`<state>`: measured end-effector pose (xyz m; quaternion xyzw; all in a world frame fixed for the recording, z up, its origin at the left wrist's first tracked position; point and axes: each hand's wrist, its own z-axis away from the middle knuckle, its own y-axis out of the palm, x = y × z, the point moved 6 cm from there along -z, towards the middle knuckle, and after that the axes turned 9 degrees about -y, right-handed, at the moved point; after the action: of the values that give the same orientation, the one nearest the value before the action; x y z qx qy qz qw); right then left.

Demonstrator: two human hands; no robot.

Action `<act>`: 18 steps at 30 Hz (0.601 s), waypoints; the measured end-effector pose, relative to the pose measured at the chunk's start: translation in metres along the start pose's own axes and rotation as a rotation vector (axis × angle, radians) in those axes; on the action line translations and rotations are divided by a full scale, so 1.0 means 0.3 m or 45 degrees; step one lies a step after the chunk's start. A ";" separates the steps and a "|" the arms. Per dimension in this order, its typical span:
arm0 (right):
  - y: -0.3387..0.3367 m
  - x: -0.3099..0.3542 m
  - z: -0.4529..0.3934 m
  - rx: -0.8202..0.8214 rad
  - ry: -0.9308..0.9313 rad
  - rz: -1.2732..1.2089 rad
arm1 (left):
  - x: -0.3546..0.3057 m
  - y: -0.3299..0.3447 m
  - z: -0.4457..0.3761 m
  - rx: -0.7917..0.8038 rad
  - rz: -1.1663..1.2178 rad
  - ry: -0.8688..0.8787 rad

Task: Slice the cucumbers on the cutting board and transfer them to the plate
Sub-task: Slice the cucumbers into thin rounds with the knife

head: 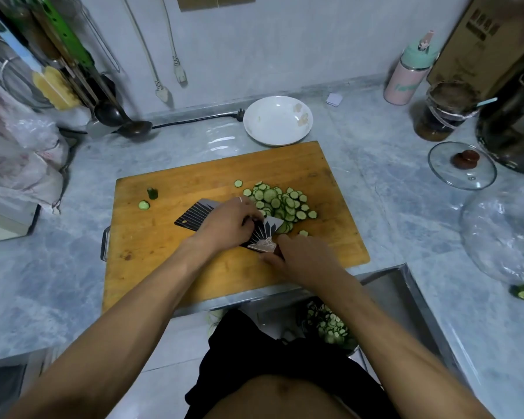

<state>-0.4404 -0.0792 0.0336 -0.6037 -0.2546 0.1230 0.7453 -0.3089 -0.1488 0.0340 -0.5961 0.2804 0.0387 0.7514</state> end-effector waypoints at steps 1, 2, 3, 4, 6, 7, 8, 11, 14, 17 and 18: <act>0.000 0.000 0.000 0.003 -0.004 0.006 | 0.009 0.004 -0.015 0.010 -0.020 -0.039; 0.001 0.000 0.002 0.007 -0.006 0.015 | 0.020 0.008 -0.026 0.013 -0.035 -0.087; 0.001 0.000 0.005 0.007 -0.007 0.023 | 0.032 0.009 -0.028 -0.001 -0.033 -0.141; 0.002 -0.002 0.008 0.004 -0.007 0.027 | 0.042 0.005 -0.025 -0.038 -0.012 -0.189; 0.009 -0.009 0.014 -0.005 0.003 -0.005 | 0.048 -0.021 0.006 -0.172 0.084 -0.232; 0.016 -0.017 0.017 -0.006 0.022 -0.057 | 0.045 -0.037 0.031 -0.255 0.146 -0.228; 0.025 -0.029 0.021 0.001 0.056 -0.141 | 0.043 -0.055 0.061 -0.346 0.209 -0.211; 0.056 -0.056 0.037 -0.011 0.173 -0.494 | 0.044 -0.108 0.178 -0.659 0.357 -0.175; 0.066 -0.050 0.039 -0.094 0.200 -0.727 | 0.094 -0.111 0.289 -0.860 0.435 -0.293; 0.060 -0.027 0.038 -0.195 0.173 -0.894 | 0.197 -0.039 0.343 -0.818 0.374 -0.451; 0.062 -0.019 0.034 -0.197 0.170 -0.920 | 0.235 -0.011 0.349 -0.776 0.332 -0.496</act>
<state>-0.4482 -0.0688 0.0160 -0.5362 -0.4106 -0.2071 0.7078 -0.2091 -0.0730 0.0176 -0.7329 0.1813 0.3280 0.5678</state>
